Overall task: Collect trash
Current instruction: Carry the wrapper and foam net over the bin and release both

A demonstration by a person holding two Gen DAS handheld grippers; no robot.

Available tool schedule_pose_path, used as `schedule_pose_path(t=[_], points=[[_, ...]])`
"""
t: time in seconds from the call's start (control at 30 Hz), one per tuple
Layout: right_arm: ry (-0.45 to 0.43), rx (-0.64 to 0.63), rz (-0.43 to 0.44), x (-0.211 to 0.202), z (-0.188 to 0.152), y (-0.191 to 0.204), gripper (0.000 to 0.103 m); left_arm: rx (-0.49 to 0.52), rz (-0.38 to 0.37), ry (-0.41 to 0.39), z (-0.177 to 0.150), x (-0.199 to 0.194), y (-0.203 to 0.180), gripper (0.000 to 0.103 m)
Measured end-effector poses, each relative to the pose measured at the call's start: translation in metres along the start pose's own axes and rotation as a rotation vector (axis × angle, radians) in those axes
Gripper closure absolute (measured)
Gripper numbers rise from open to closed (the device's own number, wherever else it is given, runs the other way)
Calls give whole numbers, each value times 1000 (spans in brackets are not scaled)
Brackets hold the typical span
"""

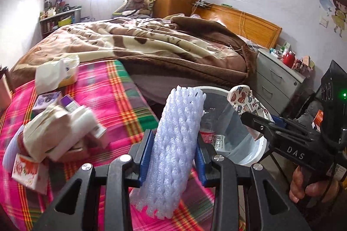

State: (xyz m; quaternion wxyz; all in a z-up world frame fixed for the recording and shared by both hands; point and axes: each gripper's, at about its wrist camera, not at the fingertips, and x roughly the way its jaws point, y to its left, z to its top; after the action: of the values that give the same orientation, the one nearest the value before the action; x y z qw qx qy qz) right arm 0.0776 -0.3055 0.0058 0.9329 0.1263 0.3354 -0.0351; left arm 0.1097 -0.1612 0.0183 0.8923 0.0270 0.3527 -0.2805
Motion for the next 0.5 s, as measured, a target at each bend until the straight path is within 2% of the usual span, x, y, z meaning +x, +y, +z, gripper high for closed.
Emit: schedule_pose_path(t=[0.2, 0.5], points=[[12, 40, -42, 4, -1, -15, 59, 20, -47, 19, 10, 18, -19, 66], [56, 35, -110, 17, -2, -29, 59, 41, -83, 56, 21, 48, -41, 66]])
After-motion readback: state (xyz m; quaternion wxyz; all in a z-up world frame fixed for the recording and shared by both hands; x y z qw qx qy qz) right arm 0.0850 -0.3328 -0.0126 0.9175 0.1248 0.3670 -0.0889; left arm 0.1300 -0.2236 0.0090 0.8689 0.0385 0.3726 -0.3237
